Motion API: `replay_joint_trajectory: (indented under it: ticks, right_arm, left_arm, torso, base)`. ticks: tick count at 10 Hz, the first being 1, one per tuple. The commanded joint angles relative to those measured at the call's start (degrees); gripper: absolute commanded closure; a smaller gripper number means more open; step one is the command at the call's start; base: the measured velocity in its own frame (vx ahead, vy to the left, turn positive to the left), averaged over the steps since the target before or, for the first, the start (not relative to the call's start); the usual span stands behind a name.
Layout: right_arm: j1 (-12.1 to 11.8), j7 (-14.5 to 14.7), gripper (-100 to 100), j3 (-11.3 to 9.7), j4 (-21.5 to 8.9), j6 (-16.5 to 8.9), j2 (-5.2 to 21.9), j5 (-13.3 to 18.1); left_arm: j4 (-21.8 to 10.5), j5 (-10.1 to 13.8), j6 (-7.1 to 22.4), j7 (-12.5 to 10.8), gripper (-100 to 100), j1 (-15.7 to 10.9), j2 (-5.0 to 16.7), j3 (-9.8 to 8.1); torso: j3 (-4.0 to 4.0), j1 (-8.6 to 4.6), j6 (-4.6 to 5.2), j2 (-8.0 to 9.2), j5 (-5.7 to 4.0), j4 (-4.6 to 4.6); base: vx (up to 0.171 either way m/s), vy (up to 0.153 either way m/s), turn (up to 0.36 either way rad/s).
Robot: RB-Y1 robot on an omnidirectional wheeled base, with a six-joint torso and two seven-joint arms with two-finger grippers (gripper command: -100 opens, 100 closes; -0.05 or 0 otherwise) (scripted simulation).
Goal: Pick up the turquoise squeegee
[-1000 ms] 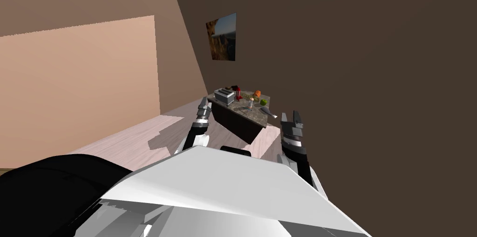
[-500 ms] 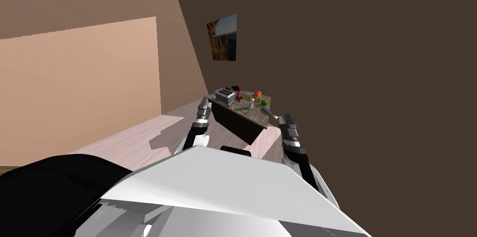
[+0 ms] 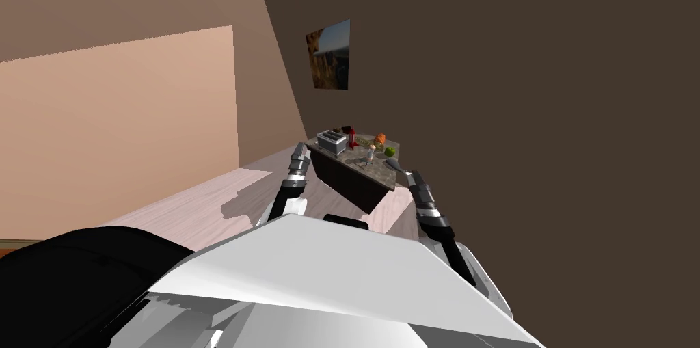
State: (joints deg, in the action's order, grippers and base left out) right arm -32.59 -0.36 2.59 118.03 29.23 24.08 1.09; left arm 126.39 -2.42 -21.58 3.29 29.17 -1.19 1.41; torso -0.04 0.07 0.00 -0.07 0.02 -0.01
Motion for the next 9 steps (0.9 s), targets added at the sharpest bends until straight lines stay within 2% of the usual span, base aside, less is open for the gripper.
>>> replay_joint_trajectory:
  ticks: [1, 2, 3, 4, 5, 6, 7, 8, 9]
  right_arm:
    - [-0.42, 0.11, -100, 0.11, -1.9, -0.38, 2.86, 0.41]
    - [-0.42, 0.11, -100, 0.11, -1.9, -0.38, 3.61, 0.41]
    - [-0.66, 0.34, -100, 0.02, -3.88, -0.67, 5.73, 0.89]
    - [-0.66, 0.34, -100, 0.02, -3.88, -0.67, 6.55, 0.89]
    - [-0.92, 0.6, -100, -0.11, -5.96, -0.96, 8.81, 1.41]
    - [-0.92, 0.6, -100, -0.11, -5.96, -0.96, 9.52, 1.41]
    - [-1.19, 0.88, -100, -0.3, -8.13, -1.24, 11.78, 1.99]
    - [-1.19, 0.88, -100, -0.3, -8.13, -1.24, 12.54, 1.99]
    - [-1.47, 1.19, -100, -0.56, -10.39, -1.52, 14.84, 2.6]
  left_arm:
    - [0.0, 0.0, 0.0, 0.0, 0, 0.0, 0.0, 0.0]
    - [0.0, 0.0, 0.0, 0.0, 0, 0.0, 0.0, 0.0]
    - [0.0, 0.0, 0.0, 0.0, 0, 0.0, 0.0, 0.0]
    - [0.0, 0.0, 0.0, 0.0, 0, 0.0, 0.0, 0.0]
    - [0.0, 0.0, 0.0, 0.0, 0, 0.0, 0.0, 0.0]
    - [0.0, 0.0, 0.0, 0.0, 0, 0.0, 0.0, 0.0]
    - [0.0, 0.0, 0.0, 0.0, 0, 0.0, 0.0, 0.0]
    - [0.0, 0.0, 0.0, 0.0, 0, 0.0, 0.0, 0.0]
    - [0.0, 0.0, 0.0, 0.0, 0, 0.0, 0.0, 0.0]
  torso:
    - [0.0, 0.0, 0.0, 0.0, 0.0, 0.0]
    - [-0.01, 0.05, -0.01, -0.01, 0.01, 0.0]
    - [0.0, 0.04, -0.01, 0.0, 0.01, 0.0]
    - [-0.01, 0.07, -0.01, -0.02, 0.01, 0.0]
    - [-0.01, 0.06, -0.01, -0.01, 0.01, 0.0]
    - [-0.01, 0.1, -0.01, -0.02, 0.02, 0.0]
    - [-0.01, 0.07, 0.0, -0.02, 0.02, 0.0]
    - [-0.02, 0.11, -0.01, -0.04, 0.02, -0.01]
    - [-0.02, 0.11, 0.0, -0.04, 0.02, -0.01]
  base:
    - [0.022, 0.037, 0.034]
    - [0.016, 0.034, 0.024]
    - [0.023, 0.044, 0.062]
    - [0.019, 0.036, 0.021]
    - [0.021, 0.049, 0.058]
    - [0.024, 0.037, 0.032]
    - [0.027, 0.053, 0.066]
    - [0.027, 0.049, 0.038]
    - [0.032, 0.061, 0.078]
